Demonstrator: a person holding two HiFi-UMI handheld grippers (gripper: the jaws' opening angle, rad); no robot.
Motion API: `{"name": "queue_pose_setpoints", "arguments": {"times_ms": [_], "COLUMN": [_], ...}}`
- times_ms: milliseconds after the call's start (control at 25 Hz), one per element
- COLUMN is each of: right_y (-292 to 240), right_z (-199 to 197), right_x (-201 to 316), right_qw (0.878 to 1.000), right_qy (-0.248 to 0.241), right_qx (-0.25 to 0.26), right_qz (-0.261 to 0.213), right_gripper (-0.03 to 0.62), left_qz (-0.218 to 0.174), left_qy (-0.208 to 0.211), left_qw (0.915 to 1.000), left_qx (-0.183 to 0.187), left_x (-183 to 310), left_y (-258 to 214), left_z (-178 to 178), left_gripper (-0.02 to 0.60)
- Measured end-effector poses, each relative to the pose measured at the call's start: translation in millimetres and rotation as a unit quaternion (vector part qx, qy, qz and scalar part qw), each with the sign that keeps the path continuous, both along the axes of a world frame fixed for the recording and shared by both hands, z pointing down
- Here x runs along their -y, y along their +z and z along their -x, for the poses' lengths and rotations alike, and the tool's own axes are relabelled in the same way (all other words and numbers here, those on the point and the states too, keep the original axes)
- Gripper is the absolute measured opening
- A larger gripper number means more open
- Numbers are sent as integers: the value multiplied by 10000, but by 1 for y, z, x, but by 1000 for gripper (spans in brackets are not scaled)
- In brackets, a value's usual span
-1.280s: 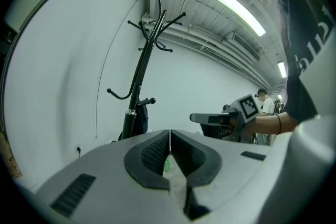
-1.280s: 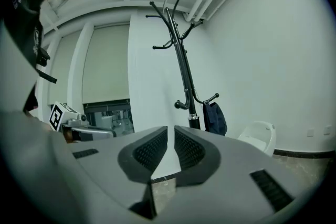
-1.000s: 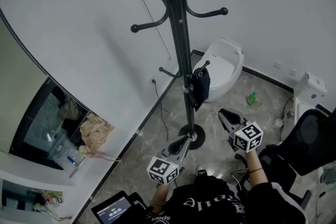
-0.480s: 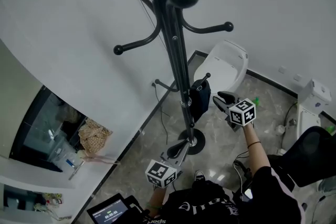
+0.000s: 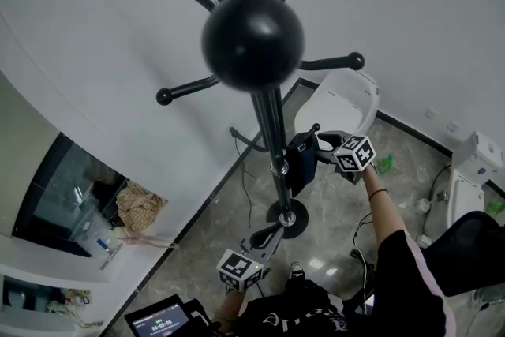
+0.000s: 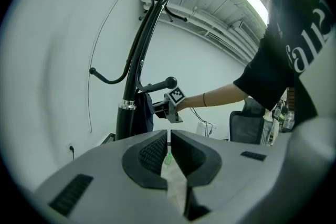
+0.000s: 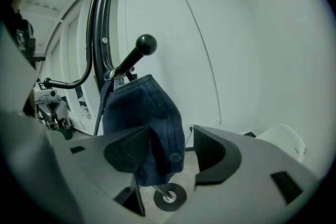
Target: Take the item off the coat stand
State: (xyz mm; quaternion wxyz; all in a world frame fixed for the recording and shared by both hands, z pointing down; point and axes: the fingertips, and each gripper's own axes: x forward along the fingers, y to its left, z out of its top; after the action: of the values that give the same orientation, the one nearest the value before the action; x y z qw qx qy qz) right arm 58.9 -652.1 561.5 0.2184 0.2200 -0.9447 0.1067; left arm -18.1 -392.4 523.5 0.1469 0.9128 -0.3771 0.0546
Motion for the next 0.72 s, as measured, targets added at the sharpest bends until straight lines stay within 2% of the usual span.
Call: {"name": "queue_pose_setpoints", "arguments": {"times_ms": [120, 200, 240, 280, 360, 480, 640, 720], "right_y": [6, 9, 10, 10, 8, 1, -24, -34], "right_z": [21, 30, 32, 33, 33, 23, 2, -7], "right_x": [-13, -23, -26, -28, -30, -30, -27, -25], "right_qw": [9964, 9935, 9932, 9932, 9935, 9935, 9863, 9839], "right_qy": [-722, -966, -970, -937, -805, -451, 42, 255], "right_qx": [126, 172, 220, 295, 477, 802, 1494, 1662], "right_qz": [433, 585, 607, 622, 652, 673, 702, 606], "right_gripper": [247, 236, 185, 144, 103, 94, 90, 81], "left_qz": [117, 163, 177, 190, 213, 179, 94, 98], "left_qy": [-33, -59, -78, -102, -156, -207, -222, -208], "left_qw": [9999, 9998, 9998, 9998, 9996, 9996, 9997, 9997], "left_qx": [33, 38, 38, 42, 49, 19, -15, -9], "left_x": [0, 0, 1, 1, 1, 2, 2, 1], "left_y": [7, 9, 11, 12, 15, 13, 9, 10], "left_z": [2, 3, 5, 7, 12, 17, 20, 21], "left_gripper": [6, 6, 6, 6, 6, 6, 6, 6]}}
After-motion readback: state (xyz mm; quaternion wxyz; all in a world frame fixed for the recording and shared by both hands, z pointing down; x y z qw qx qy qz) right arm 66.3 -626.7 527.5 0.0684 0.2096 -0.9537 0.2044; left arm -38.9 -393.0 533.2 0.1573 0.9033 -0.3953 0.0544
